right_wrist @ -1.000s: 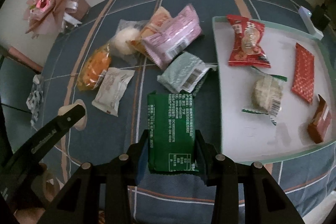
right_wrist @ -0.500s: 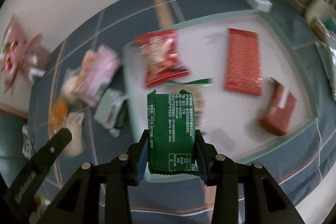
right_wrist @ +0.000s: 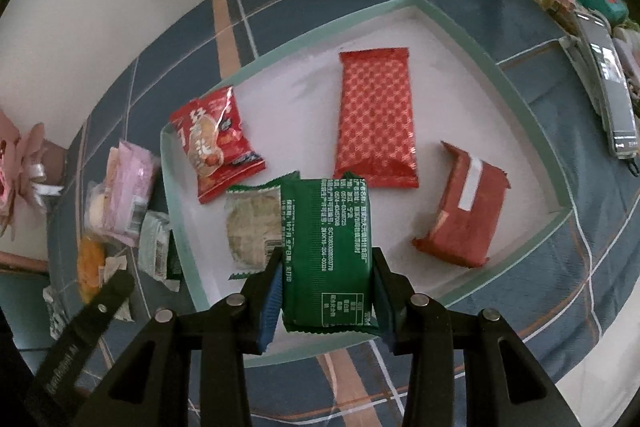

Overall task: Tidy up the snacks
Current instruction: 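Lift the cake with the left gripper while the right carries the green packet toward the tray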

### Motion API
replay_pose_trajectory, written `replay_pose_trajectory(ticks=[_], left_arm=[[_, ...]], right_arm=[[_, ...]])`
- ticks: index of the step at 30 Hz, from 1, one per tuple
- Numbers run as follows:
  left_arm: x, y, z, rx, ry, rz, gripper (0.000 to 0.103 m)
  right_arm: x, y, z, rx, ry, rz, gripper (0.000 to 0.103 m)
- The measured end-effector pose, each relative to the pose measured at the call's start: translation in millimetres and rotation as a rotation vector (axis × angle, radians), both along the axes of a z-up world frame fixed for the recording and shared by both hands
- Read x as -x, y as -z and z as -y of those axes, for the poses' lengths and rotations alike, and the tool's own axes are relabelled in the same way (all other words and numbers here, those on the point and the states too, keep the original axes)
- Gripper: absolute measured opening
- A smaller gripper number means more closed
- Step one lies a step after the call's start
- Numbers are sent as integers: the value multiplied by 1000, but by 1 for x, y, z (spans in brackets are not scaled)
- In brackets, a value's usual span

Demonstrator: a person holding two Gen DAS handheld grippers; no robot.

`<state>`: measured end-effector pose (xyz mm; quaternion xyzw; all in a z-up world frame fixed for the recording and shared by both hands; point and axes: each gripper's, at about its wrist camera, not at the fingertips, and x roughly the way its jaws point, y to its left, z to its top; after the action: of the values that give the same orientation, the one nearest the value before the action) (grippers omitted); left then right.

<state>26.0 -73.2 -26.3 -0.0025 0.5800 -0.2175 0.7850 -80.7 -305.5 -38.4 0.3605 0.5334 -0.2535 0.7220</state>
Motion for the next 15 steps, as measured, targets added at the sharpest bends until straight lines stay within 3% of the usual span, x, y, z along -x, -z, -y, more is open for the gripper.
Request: replay_pose_trajectory(ticks=[6, 13, 14, 15], left_arm=[[-14, 6, -26, 37, -69, -48, 18], [-16, 24, -44, -48, -109, -90, 27], [-13, 27, -45, -60, -107, -96, 33], [-12, 29, -46, -74, -106, -100, 45]], right_arm=[[-6, -2, -9, 10, -42, -5, 42], [-13, -4, -17, 21, -80, -7, 42], [-13, -2, -19, 15, -87, -10, 42], [-14, 0, -20, 10, -90, -17, 42]])
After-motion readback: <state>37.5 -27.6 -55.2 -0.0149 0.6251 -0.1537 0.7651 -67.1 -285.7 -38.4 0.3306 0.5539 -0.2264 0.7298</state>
